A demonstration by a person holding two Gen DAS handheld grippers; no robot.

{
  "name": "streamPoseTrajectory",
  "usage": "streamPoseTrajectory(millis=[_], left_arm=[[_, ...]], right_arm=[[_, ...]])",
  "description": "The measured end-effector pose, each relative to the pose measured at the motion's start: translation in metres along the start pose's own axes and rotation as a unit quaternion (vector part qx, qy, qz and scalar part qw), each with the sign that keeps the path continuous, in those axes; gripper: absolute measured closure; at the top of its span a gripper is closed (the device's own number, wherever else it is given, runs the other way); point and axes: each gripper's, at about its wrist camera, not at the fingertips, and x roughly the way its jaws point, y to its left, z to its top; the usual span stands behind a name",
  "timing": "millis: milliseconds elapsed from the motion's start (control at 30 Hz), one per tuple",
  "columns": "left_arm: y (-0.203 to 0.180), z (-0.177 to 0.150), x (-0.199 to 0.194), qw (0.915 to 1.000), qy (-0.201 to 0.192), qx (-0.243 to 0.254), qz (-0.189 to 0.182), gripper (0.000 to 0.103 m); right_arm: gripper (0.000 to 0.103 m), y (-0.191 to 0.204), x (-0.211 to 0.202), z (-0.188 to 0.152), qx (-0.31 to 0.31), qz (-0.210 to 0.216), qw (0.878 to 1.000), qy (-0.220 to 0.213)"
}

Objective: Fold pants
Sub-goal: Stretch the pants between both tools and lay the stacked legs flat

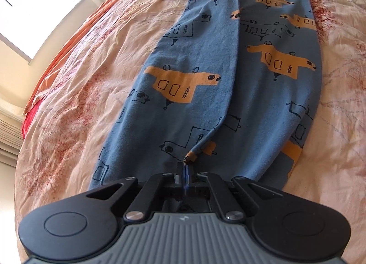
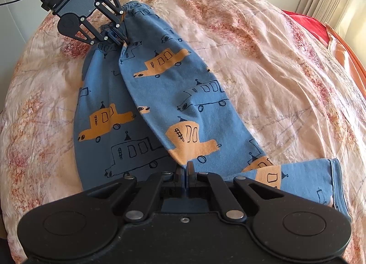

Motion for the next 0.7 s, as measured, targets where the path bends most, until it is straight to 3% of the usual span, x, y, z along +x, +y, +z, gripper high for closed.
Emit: streamPoseTrajectory(millis=[300, 467, 700], left_arm=[[0.004, -0.007, -0.038, 0.9992, -0.036, -0.003, 0.015, 0.103], [0.0, -0.017, -0.046, 0.9991, -0.033, 0.001, 0.025, 0.103], [-0.012, -0.023, -0.035, 0.9996, -0.021, 0.007, 0.019, 0.103]], right_arm=[[0.103, 0.003, -0.015, -0.002, 0.011, -0.001, 1.0, -0.017], [0.103, 0.021, -0.022, -0.006, 0.01, 0.007, 1.0, -0.018], [0.103, 0.056, 0.006, -0.013, 0.013, 0.028, 1.0, 0.002]])
